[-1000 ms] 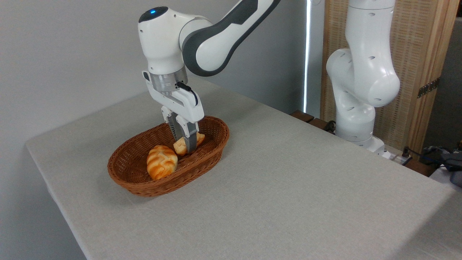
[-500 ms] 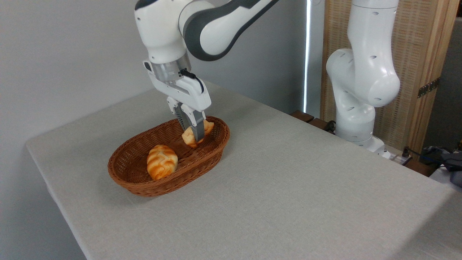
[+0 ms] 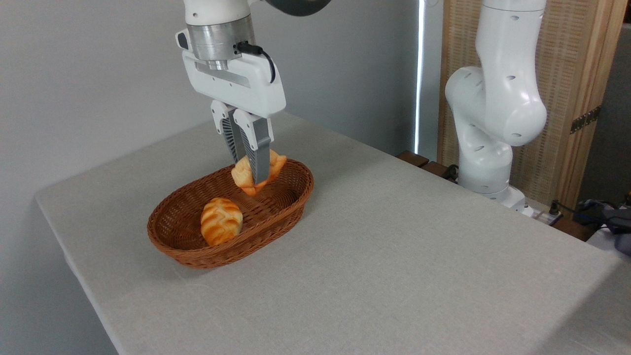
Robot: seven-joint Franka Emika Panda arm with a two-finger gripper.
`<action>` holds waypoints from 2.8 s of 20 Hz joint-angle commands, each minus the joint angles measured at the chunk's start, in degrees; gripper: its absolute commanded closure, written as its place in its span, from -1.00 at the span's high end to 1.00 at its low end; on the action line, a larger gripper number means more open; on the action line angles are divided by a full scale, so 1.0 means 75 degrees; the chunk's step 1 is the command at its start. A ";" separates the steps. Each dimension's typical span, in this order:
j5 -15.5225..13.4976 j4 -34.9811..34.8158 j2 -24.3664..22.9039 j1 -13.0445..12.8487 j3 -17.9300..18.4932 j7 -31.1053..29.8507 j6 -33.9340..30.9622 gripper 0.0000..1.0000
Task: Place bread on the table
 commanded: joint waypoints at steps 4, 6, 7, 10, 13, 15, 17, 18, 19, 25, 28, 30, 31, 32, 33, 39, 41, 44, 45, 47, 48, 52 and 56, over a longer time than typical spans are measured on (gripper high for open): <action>0.1155 0.0112 0.0148 -0.0067 0.0689 0.1109 0.0534 -0.39; 0.1752 0.0112 0.0404 -0.0055 0.0876 0.1250 0.0932 -0.39; 0.2033 0.0112 0.0545 -0.0055 0.0924 0.1297 0.1213 -0.38; 0.2341 0.0112 0.0886 -0.0055 0.1099 0.1286 0.1882 -0.09; 0.2772 0.0112 0.1050 -0.0066 0.1171 0.1286 0.2165 0.30; 0.3241 0.0053 0.1121 -0.0067 0.1182 0.1274 0.2165 0.68; 0.3407 0.0041 0.1121 -0.0067 0.1171 0.1286 0.2165 0.72; 0.3419 0.0030 0.1121 -0.0067 0.1171 0.1286 0.2165 0.76; 0.3512 0.0030 0.1121 -0.0067 0.1171 0.1286 0.2153 0.78; 0.3607 0.0030 0.1109 -0.0067 0.1171 0.1204 0.2118 1.00; 0.3595 0.0030 0.1109 -0.0067 0.1171 0.1169 0.2118 1.00; 0.3572 0.0030 0.1097 -0.0078 0.1182 0.1134 0.2118 1.00; 0.3548 0.0041 0.1097 -0.0078 0.1182 0.1133 0.2118 1.00; 0.3536 0.0041 0.1097 -0.0078 0.1171 0.1133 0.2118 1.00; 0.3525 0.0030 0.1086 -0.0078 0.1171 0.1133 0.2106 1.00; 0.3024 0.0100 0.1004 -0.0090 0.1112 0.0502 0.2013 1.00; 0.2228 0.0193 0.0899 -0.0125 0.1089 0.0221 0.1582 1.00; 0.1033 0.0918 0.0886 -0.0137 0.1089 0.0184 0.0434 1.00; 0.0565 0.1129 0.0886 -0.0125 0.1089 0.0184 0.0083 1.00; -0.0257 0.1318 0.0886 0.0073 0.0879 0.0173 -0.0318 1.00; -0.0516 0.1354 0.0886 0.0469 0.0495 0.0115 -0.0528 1.00; -0.0845 0.1448 0.0746 0.1070 -0.0259 -0.0119 -0.0974 1.00; -0.1186 0.1471 0.0617 0.1047 -0.0247 -0.0238 -0.1386 1.00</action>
